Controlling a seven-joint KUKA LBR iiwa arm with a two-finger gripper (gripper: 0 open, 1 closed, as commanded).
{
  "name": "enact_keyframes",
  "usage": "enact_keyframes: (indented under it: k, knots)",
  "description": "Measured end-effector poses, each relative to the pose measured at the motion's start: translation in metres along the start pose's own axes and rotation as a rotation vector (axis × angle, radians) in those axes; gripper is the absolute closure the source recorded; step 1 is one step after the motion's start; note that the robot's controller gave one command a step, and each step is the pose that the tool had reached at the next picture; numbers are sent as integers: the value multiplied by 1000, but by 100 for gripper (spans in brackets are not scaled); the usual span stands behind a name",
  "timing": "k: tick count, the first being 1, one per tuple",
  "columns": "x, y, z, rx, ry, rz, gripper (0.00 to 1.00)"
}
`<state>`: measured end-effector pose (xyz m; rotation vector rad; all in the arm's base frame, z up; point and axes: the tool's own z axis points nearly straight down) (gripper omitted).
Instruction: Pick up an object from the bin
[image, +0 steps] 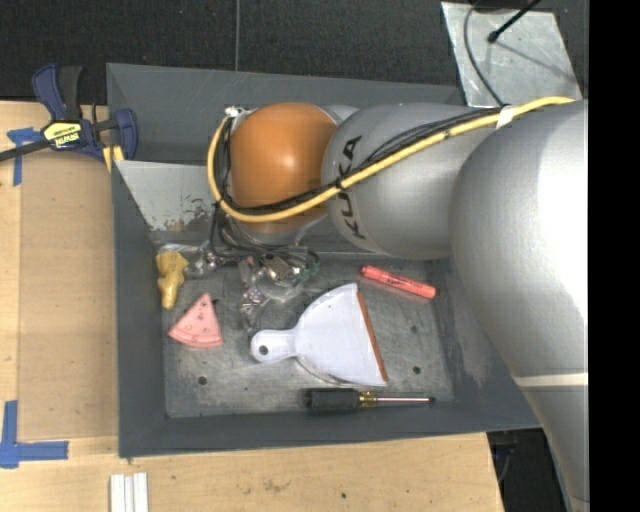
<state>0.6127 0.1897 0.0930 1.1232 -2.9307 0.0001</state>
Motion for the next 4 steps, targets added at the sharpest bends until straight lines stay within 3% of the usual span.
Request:
enact_keyframes:
  k: [1,2,3,4]
  knots:
    - [8,23,-21,3,-13,52,0]
    - [79,63,-2,0,-5,-55,100]
    - [79,63,-2,0,-5,-55,100]
    - [66,57,-125,2,-5,-57,100]
